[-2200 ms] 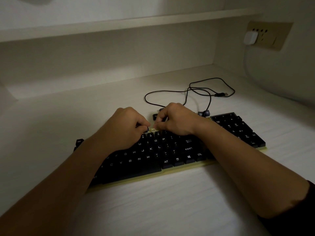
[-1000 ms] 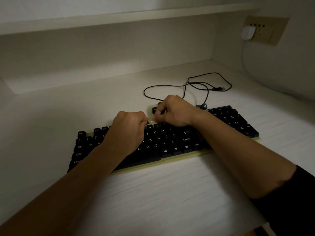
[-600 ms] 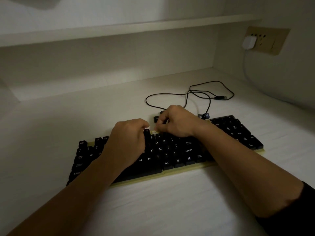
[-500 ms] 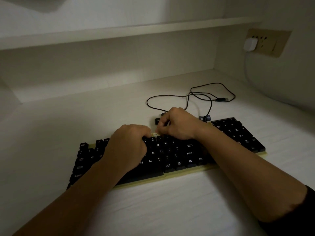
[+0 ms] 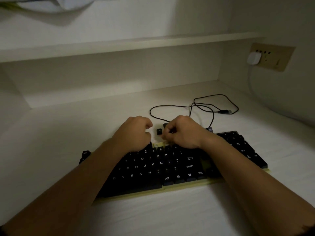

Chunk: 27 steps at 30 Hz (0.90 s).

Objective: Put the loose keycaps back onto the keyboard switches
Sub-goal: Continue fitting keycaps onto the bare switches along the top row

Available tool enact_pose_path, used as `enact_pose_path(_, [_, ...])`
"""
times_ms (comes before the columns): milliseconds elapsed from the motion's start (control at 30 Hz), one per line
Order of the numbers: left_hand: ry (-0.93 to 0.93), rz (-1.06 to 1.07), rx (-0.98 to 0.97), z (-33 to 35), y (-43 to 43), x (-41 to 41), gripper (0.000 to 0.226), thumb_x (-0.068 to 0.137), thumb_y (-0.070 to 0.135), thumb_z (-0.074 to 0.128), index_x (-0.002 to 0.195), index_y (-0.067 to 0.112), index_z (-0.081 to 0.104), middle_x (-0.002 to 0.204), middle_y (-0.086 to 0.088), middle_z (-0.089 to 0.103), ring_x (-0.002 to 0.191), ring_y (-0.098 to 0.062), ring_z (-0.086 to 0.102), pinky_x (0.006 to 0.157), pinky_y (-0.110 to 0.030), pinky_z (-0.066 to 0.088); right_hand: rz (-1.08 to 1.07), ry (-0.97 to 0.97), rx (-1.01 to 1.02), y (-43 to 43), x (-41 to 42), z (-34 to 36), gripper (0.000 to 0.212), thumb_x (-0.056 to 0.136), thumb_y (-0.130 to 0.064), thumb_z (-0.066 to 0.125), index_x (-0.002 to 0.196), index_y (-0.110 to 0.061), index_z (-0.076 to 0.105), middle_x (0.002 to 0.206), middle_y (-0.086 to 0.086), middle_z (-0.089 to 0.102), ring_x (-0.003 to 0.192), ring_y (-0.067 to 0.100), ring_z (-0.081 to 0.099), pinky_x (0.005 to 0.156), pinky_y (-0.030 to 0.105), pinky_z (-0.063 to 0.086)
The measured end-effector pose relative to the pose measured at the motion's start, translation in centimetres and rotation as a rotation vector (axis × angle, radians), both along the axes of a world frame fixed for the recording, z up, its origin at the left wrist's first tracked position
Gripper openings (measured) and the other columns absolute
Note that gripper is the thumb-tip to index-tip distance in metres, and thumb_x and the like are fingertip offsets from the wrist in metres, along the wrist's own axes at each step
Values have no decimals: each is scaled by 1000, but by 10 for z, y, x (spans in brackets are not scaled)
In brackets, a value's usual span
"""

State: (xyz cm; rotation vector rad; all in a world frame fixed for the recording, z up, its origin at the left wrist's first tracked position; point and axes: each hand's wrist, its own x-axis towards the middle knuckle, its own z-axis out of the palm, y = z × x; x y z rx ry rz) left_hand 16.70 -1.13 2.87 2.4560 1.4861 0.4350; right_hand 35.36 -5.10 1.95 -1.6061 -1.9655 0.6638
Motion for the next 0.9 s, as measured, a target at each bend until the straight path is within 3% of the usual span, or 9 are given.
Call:
enact_pose_path(100, [50,-34,-49,4,15,14,41,84,19,63,125,16,61,128,-3,63,115,-17,60,96,-27,47,5,15,-17,-1,8,1,13,89,-19,69,81,-19,79,83,-8,75,80,7,69,79,26,57])
enact_pose_path(267, [28,-46,-93,0,26,31,42,77,8,73,118,13,66,119,-5,67,106,-15,63,89,-24,49,34,0,-94,-1,23,1,8,86,-24,72,86,-24,80,88,-10,76,85,5,68,82,24,56])
enact_pose_path(533, [-26,-25,-53,-7,26,36,32,72,7,77,103,12,73,100,-3,73,90,-13,67,80,-22,52,73,32,-110,-2,21,0,12,85,-31,77,86,-19,81,81,-11,75,71,-6,63,71,11,48])
enact_pose_path(700, [-27,-32,-8,-6,22,35,23,78,9,72,100,14,76,99,-3,74,88,-12,67,81,-21,51,77,48,-129,-2,20,0,12,84,-31,77,89,-20,81,85,-8,77,81,2,68,80,18,52])
enact_pose_path(900, [-42,-51,-7,0,15,30,22,80,12,72,101,13,76,102,-3,74,92,-14,67,83,-21,50,89,80,-175,-3,24,3,11,83,-26,79,93,-22,81,90,-10,78,88,4,70,87,18,50])
